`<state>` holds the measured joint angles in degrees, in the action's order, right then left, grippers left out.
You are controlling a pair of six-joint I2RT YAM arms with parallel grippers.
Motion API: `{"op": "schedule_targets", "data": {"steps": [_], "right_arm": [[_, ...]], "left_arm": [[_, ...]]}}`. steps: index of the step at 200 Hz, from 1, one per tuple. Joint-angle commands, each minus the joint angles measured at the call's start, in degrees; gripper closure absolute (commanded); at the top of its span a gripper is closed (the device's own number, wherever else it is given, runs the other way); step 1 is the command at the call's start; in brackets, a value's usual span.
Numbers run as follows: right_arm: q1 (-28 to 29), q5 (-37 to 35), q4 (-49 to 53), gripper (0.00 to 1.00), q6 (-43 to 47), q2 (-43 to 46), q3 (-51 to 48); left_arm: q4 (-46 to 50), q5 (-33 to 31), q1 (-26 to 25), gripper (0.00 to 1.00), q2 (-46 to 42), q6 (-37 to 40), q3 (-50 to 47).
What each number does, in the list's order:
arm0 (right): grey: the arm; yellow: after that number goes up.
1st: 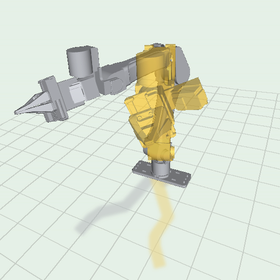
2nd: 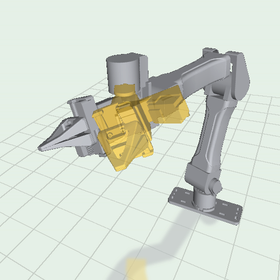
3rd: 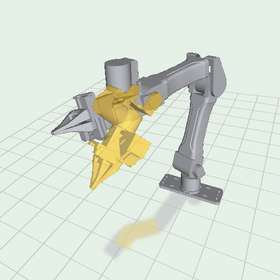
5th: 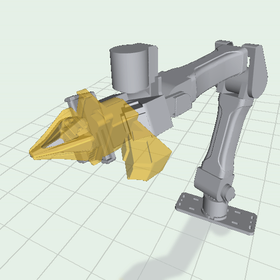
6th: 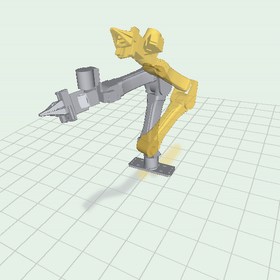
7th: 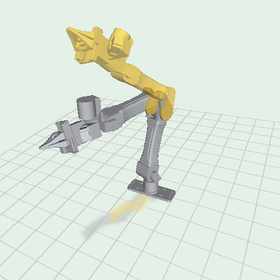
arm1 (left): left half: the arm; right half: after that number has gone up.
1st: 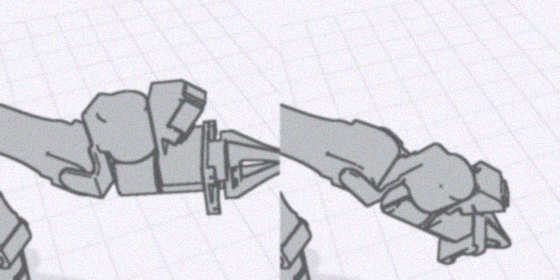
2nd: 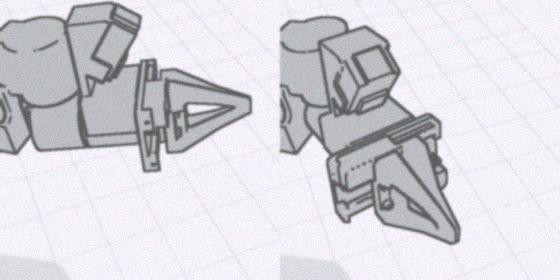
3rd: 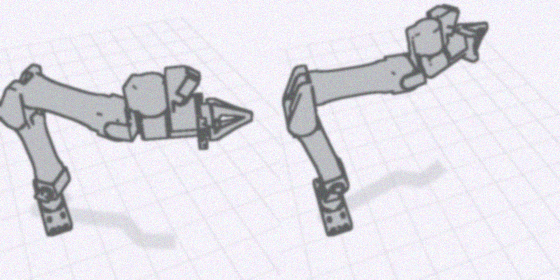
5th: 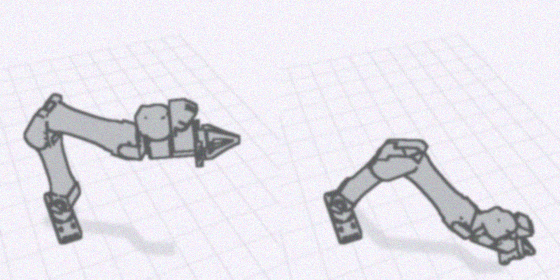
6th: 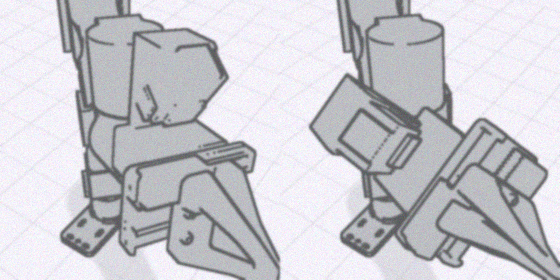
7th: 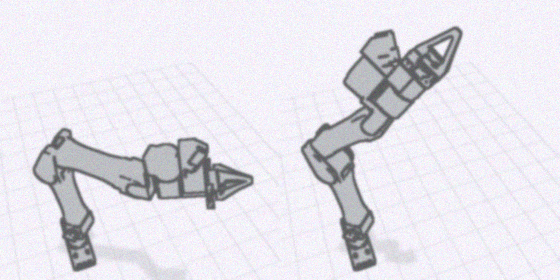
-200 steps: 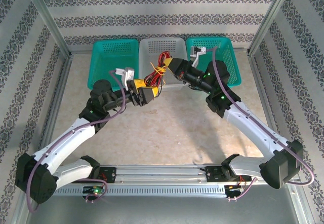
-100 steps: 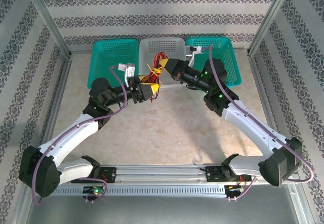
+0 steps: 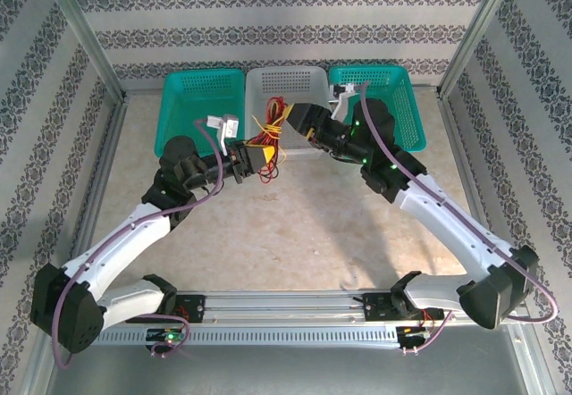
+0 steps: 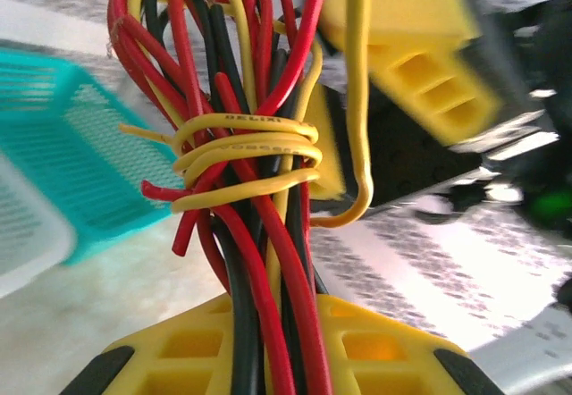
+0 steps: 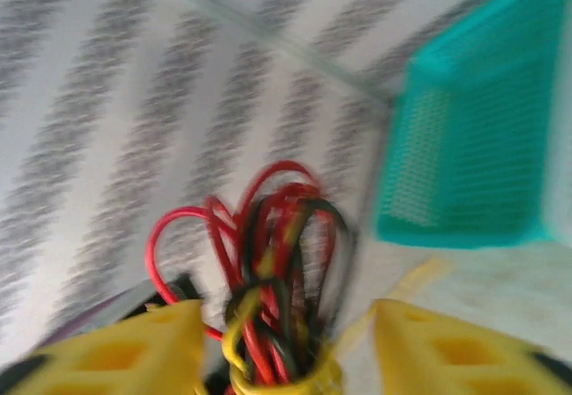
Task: Untangle the cables
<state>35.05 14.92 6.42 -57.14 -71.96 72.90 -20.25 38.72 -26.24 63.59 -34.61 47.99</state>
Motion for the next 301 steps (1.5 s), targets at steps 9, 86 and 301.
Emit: {"op": "schedule_targets", "data": {"steps": [9,86,301], "right_arm": [[6.53,-27.95,33.50,0.27,18.23,1.05,13.01],[17.01,-18.79,34.03,0.61,22.39,-12.08,28.10],[17.77,-21.86,39.26,0.74,29.01,-24.09,41.10]], "left_arm": [[18.91,-18.07,-0.11,1.00,-4.08,13.56,4.27],[20.68,-7.74,-2.06,1.00,-6.07,18.06,4.88],[22.28,4.33,-2.13,1.00,-3.96,15.98,6.87]]}}
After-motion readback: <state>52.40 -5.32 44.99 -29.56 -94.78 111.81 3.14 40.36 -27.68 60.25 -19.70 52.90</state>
